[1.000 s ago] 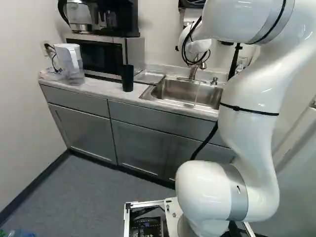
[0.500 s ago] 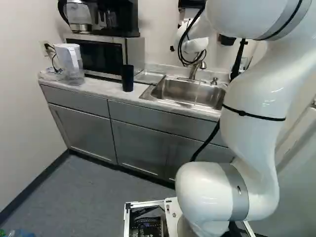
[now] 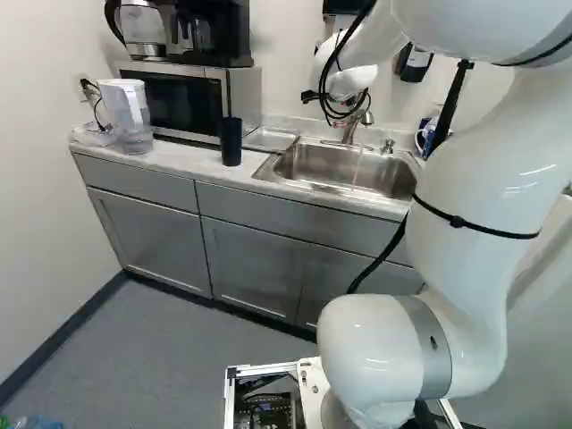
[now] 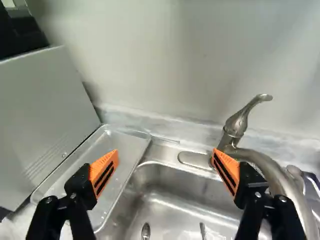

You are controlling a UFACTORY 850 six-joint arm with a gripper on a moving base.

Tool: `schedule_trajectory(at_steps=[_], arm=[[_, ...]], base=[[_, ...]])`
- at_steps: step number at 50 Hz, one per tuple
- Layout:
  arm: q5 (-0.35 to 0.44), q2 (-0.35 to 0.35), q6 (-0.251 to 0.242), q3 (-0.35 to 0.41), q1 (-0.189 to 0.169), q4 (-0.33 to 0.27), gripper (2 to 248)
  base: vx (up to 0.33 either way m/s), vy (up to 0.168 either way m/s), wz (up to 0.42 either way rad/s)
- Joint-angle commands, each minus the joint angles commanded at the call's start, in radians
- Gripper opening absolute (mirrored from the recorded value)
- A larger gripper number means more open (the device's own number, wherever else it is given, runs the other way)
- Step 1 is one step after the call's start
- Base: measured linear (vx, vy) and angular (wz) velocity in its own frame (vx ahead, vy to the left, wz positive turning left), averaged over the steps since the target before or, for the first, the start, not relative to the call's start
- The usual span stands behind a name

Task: Rinse the cup and place it in the tray

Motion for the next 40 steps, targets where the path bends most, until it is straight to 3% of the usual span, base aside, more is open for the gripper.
schedule_trajectory(at_steps=[40], arm=[[-0.295,0.211,0.000,0.212,-0.016,0.000,247]], base=[[0.000,0.000,0.000]])
